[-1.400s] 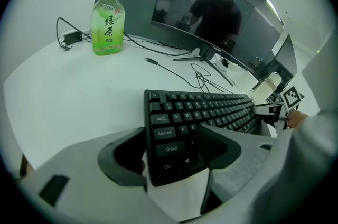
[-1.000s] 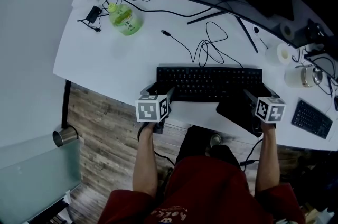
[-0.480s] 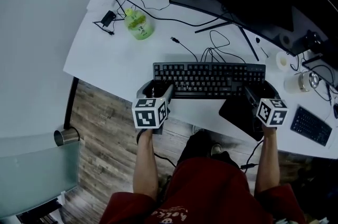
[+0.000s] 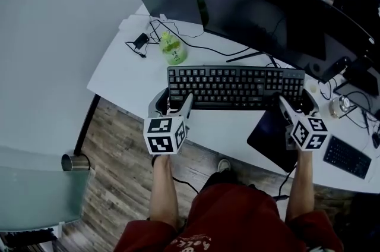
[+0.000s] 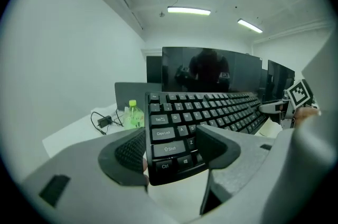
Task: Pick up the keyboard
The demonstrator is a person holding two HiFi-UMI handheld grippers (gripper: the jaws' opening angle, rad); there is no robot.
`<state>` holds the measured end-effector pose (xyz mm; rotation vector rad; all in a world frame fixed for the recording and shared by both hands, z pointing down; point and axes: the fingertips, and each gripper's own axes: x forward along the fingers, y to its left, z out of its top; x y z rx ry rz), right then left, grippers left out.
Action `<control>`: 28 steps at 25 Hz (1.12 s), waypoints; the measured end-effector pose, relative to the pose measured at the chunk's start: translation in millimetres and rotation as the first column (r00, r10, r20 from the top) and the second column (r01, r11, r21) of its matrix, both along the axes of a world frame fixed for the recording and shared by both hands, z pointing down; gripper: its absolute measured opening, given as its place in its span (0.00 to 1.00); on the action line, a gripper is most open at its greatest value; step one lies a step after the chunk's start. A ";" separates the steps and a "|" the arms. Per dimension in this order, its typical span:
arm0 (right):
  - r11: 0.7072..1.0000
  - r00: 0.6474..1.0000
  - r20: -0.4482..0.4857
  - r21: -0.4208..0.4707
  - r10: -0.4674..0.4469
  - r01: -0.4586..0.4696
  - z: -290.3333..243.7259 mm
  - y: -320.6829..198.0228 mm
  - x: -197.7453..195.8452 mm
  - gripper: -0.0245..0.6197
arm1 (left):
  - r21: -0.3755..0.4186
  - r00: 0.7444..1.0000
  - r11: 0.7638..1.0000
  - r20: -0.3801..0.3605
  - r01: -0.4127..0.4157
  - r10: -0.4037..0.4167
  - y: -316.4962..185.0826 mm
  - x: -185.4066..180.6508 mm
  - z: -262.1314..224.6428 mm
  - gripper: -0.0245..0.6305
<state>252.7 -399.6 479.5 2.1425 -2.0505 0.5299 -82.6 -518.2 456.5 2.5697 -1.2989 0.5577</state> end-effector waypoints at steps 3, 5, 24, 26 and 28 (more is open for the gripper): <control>0.997 0.999 -0.049 0.083 -0.002 0.006 -37.9 1.4 -1.8 0.66 | 0.072 0.999 0.997 -0.032 0.012 -0.009 5.2 -3.4 -32.1 0.50; 0.990 0.997 -0.080 0.141 -0.001 0.012 -62.2 3.1 -4.1 0.66 | 0.129 0.998 0.991 -0.055 0.023 -0.016 9.6 -6.6 -53.6 0.50; 0.783 0.956 -0.272 0.616 0.110 0.085 -216.1 41.9 -29.2 0.66 | 0.595 0.968 0.796 -0.247 0.115 0.044 47.9 -30.8 -189.6 0.50; 0.783 0.955 -0.273 0.616 0.112 0.085 -214.4 37.2 -29.2 0.66 | 0.594 0.968 0.797 -0.246 0.114 0.045 42.4 -30.4 -187.8 0.50; 0.784 0.954 -0.276 0.615 0.115 0.083 -210.4 27.4 -27.4 0.66 | 0.591 0.967 0.798 -0.249 0.113 0.047 31.5 -28.2 -182.4 0.50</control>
